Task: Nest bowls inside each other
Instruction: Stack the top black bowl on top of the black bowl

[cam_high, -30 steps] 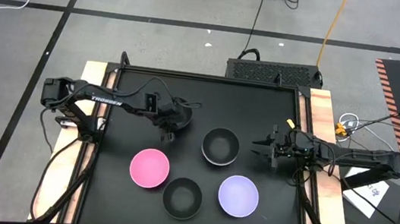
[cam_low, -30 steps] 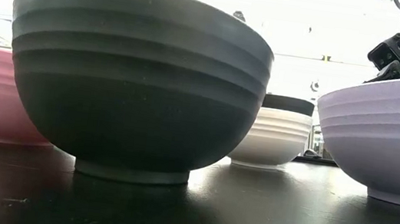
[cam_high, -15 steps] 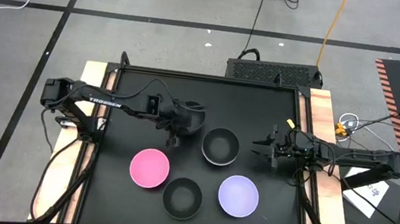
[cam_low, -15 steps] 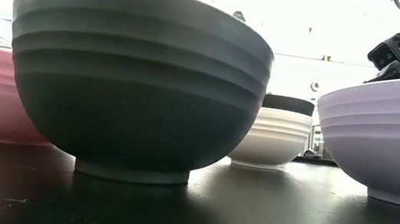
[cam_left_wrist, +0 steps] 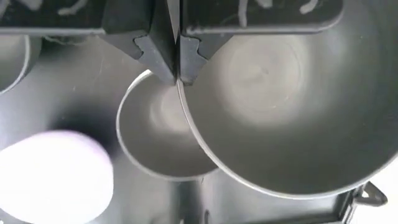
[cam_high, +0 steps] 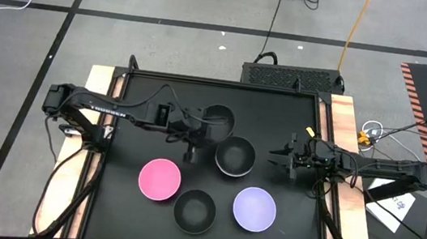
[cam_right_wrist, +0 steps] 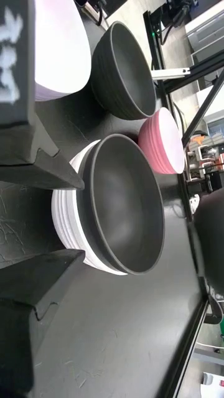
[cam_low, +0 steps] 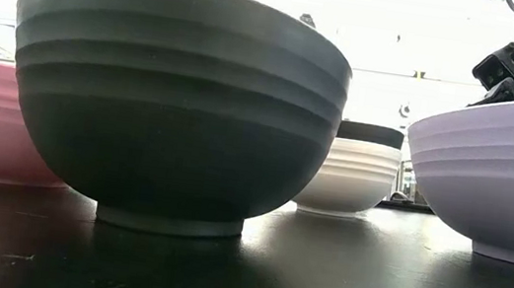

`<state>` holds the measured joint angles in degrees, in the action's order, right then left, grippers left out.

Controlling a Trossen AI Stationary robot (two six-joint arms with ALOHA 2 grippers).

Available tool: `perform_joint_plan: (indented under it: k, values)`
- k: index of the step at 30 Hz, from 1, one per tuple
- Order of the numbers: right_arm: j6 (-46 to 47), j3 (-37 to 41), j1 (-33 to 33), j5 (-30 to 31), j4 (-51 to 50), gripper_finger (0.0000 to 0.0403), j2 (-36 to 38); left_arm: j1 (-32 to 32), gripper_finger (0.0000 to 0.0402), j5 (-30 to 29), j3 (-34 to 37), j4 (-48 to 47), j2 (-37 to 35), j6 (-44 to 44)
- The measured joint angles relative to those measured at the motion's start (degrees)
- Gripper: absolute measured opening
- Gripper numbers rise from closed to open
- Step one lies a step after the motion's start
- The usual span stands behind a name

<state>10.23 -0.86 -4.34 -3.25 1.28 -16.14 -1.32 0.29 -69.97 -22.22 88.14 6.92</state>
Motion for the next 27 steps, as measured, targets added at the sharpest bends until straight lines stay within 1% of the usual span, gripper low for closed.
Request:
perform_joint_plan:
  k: [4, 7, 13, 15, 18, 21, 23, 27]
  values:
    - [-0.1, 0.0, 0.0, 0.0, 0.0, 0.0157, 0.0, -0.1, 0.0005, 2.5, -2.6, -2.2, 0.0, -0.6]
    - [-0.2, 0.0, 0.0, 0.0, 0.0, 0.0157, 0.0, 0.0, 0.0005, 2.6, -5.3, -5.3, 0.0, -1.5]
    - [-0.2, 0.0, 0.0, 0.0, 0.0, 0.0157, 0.0, 1.0, 0.0004, 4.0, -8.7, -6.7, 1.0, -2.2]
    - [-0.2, 0.0, 0.0, 0.0, 0.0, 0.0157, 0.0, 1.6, 0.0004, 4.9, -10.2, -7.5, 2.8, -2.1]
    - [-0.2, 0.0, 0.0, 0.0, 0.0, 0.0157, 0.0, 2.4, 0.0004, 5.0, -14.0, -10.6, 7.6, -2.1]
    - [-0.1, 0.0, 0.0, 0.0, 0.0, 0.0157, 0.0, 3.7, 0.0004, 3.1, -19.8, -15.9, 12.2, -0.4]
    - [0.0, 0.0, 0.0, 0.0, 0.0, 0.0157, 0.0, 4.5, 0.0004, 1.8, -23.5, -17.6, 14.5, 0.3]
    - [0.0, 0.0, 0.0, 0.0, 0.0, 0.0157, -0.5, 6.0, 0.0004, 1.6, -29.2, -20.2, 18.3, 1.7]
